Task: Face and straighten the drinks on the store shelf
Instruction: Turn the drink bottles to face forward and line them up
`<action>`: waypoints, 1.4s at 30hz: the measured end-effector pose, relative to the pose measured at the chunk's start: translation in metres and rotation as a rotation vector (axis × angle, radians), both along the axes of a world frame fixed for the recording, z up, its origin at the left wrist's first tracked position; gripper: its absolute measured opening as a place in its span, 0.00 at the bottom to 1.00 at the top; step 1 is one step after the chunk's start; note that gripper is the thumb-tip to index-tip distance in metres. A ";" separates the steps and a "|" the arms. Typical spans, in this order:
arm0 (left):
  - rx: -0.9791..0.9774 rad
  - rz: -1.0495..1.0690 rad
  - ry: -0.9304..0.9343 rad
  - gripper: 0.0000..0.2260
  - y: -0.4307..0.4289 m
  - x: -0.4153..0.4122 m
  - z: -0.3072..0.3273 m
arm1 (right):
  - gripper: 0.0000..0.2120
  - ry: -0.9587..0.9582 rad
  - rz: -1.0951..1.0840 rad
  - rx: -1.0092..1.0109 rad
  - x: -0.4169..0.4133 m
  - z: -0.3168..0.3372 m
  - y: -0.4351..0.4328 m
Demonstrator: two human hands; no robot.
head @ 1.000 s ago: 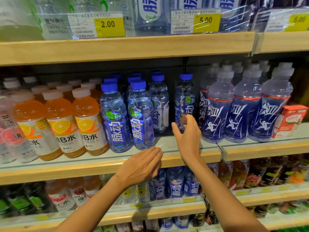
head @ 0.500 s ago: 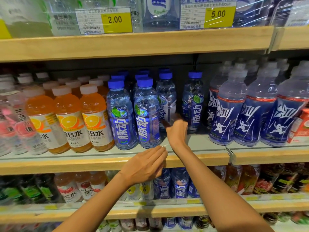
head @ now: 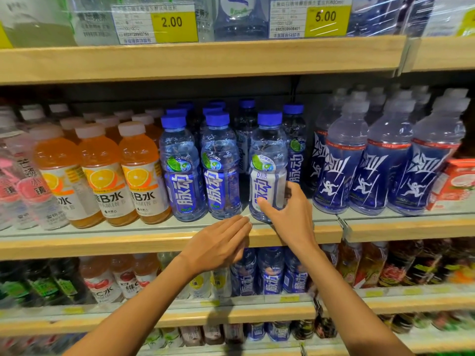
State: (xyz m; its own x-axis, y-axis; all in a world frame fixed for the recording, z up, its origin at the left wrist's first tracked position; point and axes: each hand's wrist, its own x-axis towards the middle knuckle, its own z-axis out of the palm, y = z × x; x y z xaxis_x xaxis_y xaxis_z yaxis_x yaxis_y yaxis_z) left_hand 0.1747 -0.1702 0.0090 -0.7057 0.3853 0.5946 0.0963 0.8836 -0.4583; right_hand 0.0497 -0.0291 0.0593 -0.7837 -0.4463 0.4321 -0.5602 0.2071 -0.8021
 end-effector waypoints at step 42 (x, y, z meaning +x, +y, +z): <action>2.281 -0.857 -0.358 0.24 0.066 0.003 0.156 | 0.51 -0.887 1.125 -0.207 0.052 0.014 0.045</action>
